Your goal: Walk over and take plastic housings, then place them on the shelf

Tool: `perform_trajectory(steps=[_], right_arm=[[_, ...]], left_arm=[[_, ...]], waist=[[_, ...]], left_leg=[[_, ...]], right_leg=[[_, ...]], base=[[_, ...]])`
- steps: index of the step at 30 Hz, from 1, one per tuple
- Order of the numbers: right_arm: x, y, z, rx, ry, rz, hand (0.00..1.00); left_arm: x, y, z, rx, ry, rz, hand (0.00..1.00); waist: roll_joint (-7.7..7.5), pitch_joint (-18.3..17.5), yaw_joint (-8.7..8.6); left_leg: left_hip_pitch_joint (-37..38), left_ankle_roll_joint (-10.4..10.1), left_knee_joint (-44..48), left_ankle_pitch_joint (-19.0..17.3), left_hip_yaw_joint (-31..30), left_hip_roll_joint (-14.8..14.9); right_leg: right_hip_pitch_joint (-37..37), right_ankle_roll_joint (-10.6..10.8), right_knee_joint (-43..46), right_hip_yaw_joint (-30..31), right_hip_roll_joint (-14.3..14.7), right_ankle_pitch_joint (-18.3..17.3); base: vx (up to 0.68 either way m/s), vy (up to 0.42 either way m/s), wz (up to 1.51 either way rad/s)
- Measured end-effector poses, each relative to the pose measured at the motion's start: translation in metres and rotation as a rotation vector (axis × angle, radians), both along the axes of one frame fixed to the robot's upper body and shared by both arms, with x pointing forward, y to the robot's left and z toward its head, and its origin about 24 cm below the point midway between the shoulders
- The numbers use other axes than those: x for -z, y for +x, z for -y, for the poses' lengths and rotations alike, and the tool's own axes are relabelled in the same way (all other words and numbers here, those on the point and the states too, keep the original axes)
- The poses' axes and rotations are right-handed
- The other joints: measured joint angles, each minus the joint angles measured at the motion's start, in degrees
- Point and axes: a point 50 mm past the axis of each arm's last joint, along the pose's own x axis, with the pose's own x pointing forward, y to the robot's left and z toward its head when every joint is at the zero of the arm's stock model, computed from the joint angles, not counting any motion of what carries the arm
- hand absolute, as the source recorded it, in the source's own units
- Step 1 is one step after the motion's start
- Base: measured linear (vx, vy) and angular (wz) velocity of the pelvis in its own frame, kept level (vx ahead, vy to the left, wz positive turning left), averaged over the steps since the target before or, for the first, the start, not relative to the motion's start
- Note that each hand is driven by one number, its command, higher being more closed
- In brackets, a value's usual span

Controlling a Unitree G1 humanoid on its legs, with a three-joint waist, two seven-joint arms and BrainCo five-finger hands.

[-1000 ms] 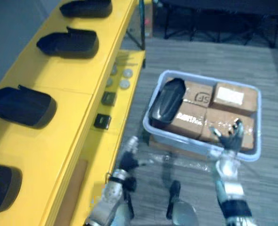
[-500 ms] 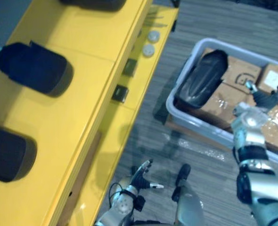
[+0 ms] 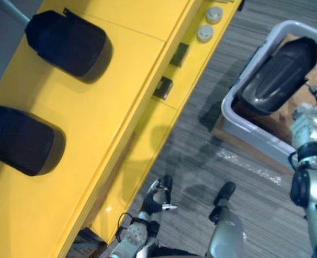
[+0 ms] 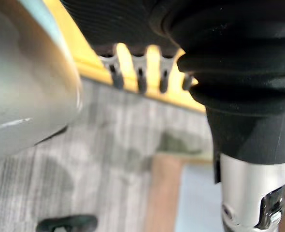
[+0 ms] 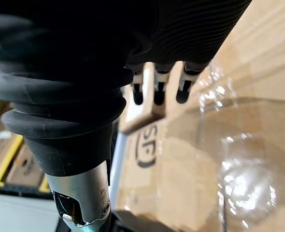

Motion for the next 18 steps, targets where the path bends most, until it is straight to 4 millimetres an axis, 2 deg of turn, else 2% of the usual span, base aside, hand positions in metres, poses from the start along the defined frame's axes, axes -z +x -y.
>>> perform_trajectory(steps=[9,11,13,18], right_arm=[[-0.014,0.007,-0.004,-0.02,-0.012,-0.046,0.0],[-0.011,0.006,-0.003,-0.015,-0.014,-0.071,0.0],[-0.009,0.004,0.0,-0.006,-0.022,-0.092,0.0],[-0.021,-0.005,0.015,0.039,-0.077,-0.115,0.0]], left_arm=[[-0.003,0.001,0.002,0.004,-0.016,0.023,0.0],[-0.003,0.001,0.002,0.006,-0.02,0.027,0.0],[-0.003,0.001,0.002,-0.003,-0.036,0.025,0.0],[-0.005,0.002,0.006,0.01,-0.051,0.031,0.0]], waist=[[0.52,-0.01,0.8],[0.67,-0.11,1.06],[0.73,-0.15,1.29],[1.48,-0.66,2.99]], left_leg=[[-3.04,-0.02,1.38,0.01,-1.21,0.01],[-3.45,-0.02,1.86,0.0,-1.23,0.04],[-3.55,-0.01,2.04,-0.01,-1.24,0.04],[-5.58,0.03,3.11,-0.06,-1.62,-0.04]], right_leg=[[-2.21,-0.14,1.95,-1.22,-0.37,-0.8],[-2.56,-0.14,2.03,-1.25,-0.37,-0.8],[-2.61,-0.23,2.16,-1.26,-0.4,-0.87],[-4.51,-0.35,3.69,-1.4,-0.78,-1.29]], base=[[-0.05,0.044,0.07],[-0.03,0.057,-0.01],[-0.02,0.056,0.01],[-0.03,0.049,0.03]])
